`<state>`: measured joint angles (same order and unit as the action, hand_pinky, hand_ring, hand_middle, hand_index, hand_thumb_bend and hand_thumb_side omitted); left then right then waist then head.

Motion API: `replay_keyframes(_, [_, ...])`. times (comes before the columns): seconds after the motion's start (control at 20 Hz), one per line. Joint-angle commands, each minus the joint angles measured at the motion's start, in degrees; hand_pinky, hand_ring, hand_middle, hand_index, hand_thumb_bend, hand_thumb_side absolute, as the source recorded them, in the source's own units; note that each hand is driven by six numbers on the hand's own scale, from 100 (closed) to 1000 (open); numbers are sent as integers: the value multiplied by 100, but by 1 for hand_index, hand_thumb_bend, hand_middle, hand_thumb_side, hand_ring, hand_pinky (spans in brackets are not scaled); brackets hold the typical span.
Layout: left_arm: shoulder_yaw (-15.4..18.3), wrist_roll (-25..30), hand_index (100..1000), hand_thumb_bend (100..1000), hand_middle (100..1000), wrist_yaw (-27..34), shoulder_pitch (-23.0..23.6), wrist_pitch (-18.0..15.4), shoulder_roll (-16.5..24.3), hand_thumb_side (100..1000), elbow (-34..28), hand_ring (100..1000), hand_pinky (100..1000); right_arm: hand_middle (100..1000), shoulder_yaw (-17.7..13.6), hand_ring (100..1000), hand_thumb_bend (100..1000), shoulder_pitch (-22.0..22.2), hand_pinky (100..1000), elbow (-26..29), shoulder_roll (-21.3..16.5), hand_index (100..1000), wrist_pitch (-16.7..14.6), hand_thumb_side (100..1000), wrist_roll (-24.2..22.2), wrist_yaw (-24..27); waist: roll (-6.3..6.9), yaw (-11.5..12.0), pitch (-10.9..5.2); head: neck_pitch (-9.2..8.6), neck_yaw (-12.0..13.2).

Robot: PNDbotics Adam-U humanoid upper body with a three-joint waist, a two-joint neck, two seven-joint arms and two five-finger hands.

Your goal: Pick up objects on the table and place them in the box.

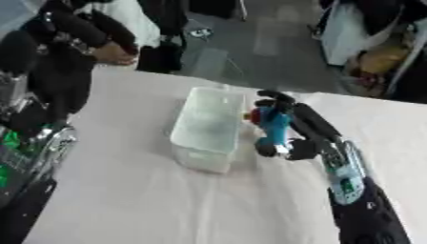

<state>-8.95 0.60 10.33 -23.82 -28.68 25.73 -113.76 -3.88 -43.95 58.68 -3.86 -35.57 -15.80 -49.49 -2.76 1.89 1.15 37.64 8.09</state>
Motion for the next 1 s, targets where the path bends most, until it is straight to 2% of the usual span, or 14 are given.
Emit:
replay_keyframes(0.05, [37,28,657,265,794,15,-48,-1,58,910,-83,579,527,953,-74,611,966,-232,856,-237,-67,893,2,1000,246,-262,33,6,-64,27,49])
replay_keyframes(0.35, [44,37,656,264,794,16,-58,7,47,910,-83,578,527,950,-179,602,967,-457,849,-763,-135,890,-19,1000,560,-591,36,17,-52,-79,40])
replay_keyframes(0.6, [39,53,656,263,794,13,-60,11,43,911,-83,577,525,948,-207,595,970,-518,841,-1015,-162,887,-31,1000,739,-674,38,27,-39,-94,8])
replay_keyframes(0.8, [42,62,656,262,795,13,-55,13,41,912,-83,576,525,945,-219,583,972,-534,826,-1037,-173,876,-30,1000,832,-600,39,28,-33,-97,-6])
replay_keyframes(1.0, [45,70,656,263,796,9,-47,19,47,912,-83,576,525,943,-179,580,968,-514,817,-789,-203,866,-12,1000,866,-273,35,23,-36,-56,4])
